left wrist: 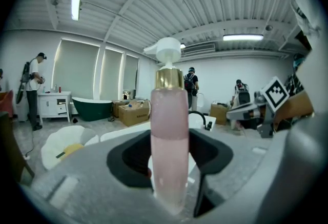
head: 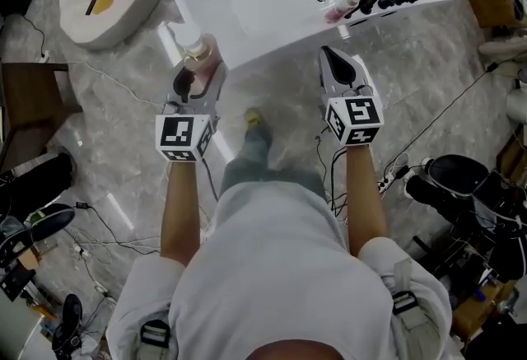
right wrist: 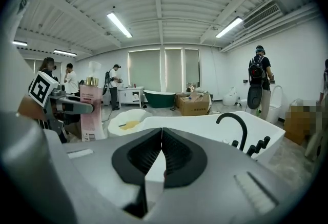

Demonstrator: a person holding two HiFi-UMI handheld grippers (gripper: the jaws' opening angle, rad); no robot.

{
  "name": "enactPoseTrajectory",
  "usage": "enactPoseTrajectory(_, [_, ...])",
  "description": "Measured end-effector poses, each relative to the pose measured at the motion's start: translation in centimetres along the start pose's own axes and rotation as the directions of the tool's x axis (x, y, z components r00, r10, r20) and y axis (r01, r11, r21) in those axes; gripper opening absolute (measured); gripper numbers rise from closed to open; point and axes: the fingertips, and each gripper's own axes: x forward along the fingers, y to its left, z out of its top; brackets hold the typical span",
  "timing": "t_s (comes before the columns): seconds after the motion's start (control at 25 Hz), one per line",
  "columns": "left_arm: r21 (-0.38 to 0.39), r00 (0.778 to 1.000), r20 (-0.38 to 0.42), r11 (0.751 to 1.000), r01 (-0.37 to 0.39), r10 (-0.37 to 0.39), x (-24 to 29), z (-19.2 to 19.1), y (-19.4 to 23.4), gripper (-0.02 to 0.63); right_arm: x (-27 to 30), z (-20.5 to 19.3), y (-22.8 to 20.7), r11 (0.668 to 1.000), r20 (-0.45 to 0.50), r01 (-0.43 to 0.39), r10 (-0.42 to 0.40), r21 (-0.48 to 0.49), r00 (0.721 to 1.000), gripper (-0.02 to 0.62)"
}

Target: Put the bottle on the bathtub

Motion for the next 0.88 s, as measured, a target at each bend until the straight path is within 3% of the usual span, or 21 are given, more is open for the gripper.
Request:
enactPoseTrajectory(0.36, [-0.034, 0.998, -0.050, 0.999, 0.022, -0.023, 6.4, -5.8, 3.0, 0.215, 6.4, -5.2, 0.2, 0.999, -0.080, -0.025, 0.028, 0.034, 0.996, 0.003])
enactPoseTrajectory(0.88, [-0.070, 0.993, -0.091, 0.994, -0.087, 0.080, 13.6, -15.7, 4.7, 0.215, 14.7, -15.7, -2.5, 0.985, -0.155, -0.168, 0.172, 0.038, 0.973, 0.003])
